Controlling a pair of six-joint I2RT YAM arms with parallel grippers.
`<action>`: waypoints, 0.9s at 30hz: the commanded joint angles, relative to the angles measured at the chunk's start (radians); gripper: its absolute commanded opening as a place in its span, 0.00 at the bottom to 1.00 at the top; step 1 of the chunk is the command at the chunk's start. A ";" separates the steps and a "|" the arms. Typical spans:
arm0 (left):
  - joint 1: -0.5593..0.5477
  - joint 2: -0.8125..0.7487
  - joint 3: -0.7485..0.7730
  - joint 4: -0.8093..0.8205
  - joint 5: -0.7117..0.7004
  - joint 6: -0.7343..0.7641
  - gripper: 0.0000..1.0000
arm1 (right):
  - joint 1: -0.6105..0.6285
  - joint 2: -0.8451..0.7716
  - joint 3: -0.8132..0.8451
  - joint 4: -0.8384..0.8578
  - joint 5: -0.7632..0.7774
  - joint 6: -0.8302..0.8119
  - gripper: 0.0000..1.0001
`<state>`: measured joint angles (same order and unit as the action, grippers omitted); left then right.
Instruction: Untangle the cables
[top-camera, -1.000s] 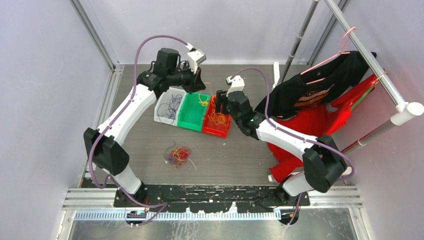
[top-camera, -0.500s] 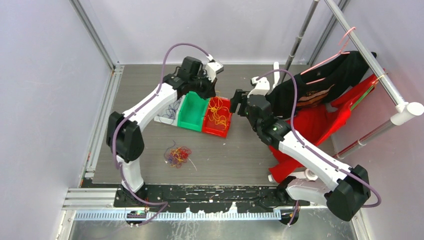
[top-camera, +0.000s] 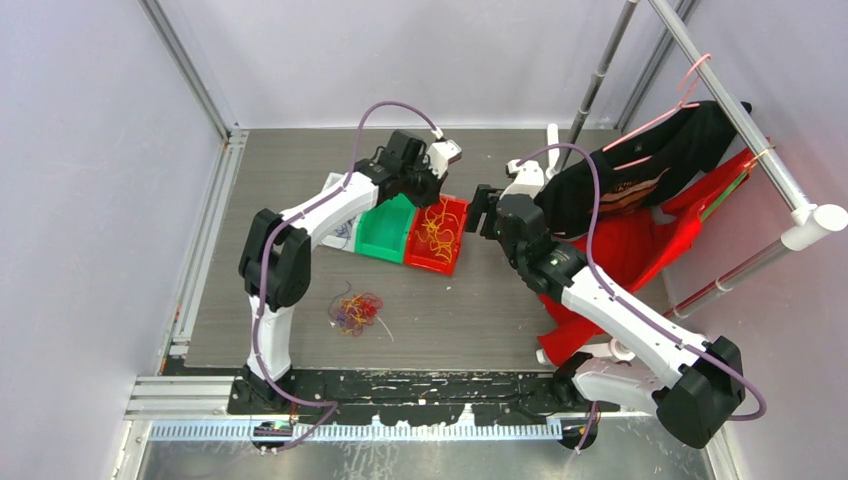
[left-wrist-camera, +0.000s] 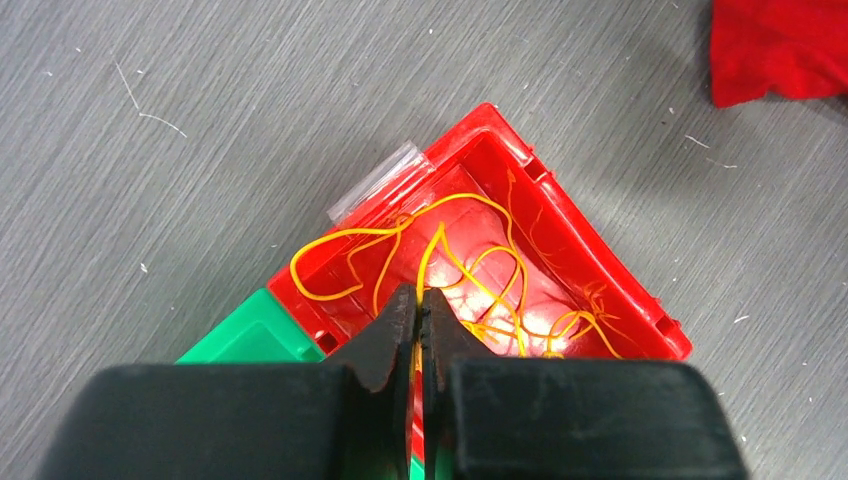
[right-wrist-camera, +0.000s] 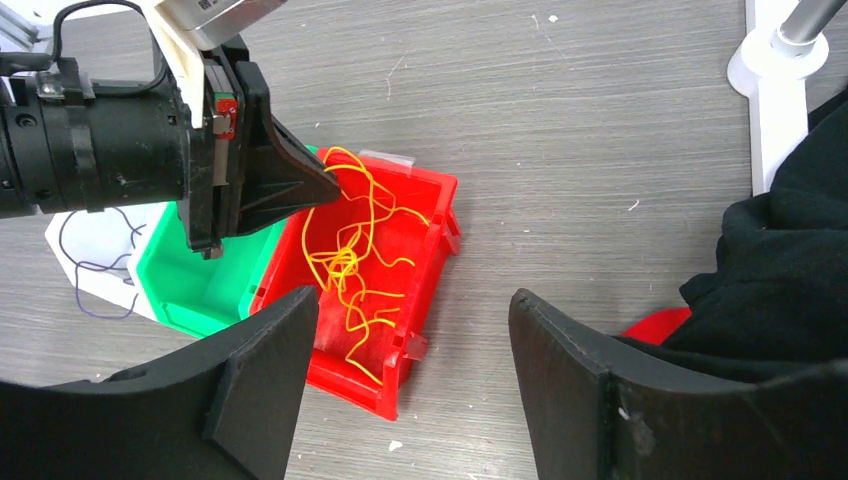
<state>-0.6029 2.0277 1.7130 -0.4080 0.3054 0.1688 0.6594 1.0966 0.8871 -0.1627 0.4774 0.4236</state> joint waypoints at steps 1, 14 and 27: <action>-0.007 0.000 0.025 0.071 -0.012 -0.001 0.12 | -0.009 -0.019 0.022 0.005 -0.023 0.013 0.75; -0.005 -0.098 0.061 -0.168 0.080 0.007 0.74 | -0.012 0.030 0.116 -0.137 -0.196 0.023 0.73; 0.168 -0.252 0.263 -0.651 0.369 0.051 1.00 | 0.031 0.037 0.118 -0.153 -0.259 0.057 0.68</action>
<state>-0.5114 1.8839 1.8885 -0.8360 0.5652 0.1741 0.6552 1.1278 0.9745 -0.3878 0.2417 0.4664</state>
